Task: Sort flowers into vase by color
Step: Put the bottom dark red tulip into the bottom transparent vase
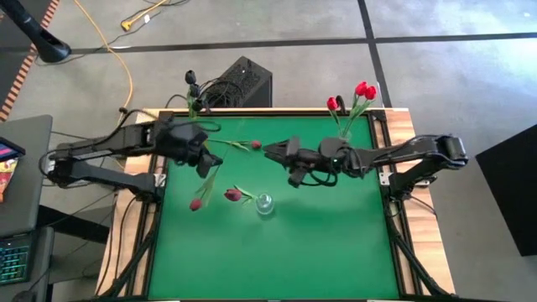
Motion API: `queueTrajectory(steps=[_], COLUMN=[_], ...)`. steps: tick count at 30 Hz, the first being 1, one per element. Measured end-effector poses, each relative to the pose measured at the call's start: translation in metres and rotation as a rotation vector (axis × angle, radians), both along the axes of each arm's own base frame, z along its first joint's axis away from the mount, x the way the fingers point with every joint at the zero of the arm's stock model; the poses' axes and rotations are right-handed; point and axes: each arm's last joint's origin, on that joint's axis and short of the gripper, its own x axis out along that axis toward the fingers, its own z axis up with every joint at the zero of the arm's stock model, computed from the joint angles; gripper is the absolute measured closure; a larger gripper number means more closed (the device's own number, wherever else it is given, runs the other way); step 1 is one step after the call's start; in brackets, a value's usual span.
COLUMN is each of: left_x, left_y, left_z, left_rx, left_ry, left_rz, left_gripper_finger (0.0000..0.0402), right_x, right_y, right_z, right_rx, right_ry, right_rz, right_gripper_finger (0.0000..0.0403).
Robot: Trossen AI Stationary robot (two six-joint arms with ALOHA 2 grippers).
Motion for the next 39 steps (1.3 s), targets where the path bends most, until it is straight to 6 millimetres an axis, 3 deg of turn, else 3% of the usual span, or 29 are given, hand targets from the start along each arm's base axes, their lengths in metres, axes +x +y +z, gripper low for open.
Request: queueTrajectory(steps=[10, 22, 39], left_x=[0.045, 0.053, 0.053], left_y=[0.027, 0.036, 0.036], left_z=[-0.024, -0.032, -0.032], left_rx=[-0.088, -0.08, -0.109], left_ry=[0.02, 0.041, 0.038], left_rz=[-0.149, -0.144, -0.148], left_gripper_finger=[0.0401, 0.0401, 0.0401], right_x=[0.039, 0.056, 0.056], right_y=[-0.024, -0.026, -0.028], right_z=[-0.022, -0.046, -0.048], right_rx=[0.008, -0.051, -0.046], right_ry=[-0.003, 0.06, 0.074], right_rz=[-0.138, -0.155, -0.149], right_gripper_finger=[0.0117, 0.0129, 0.0346])
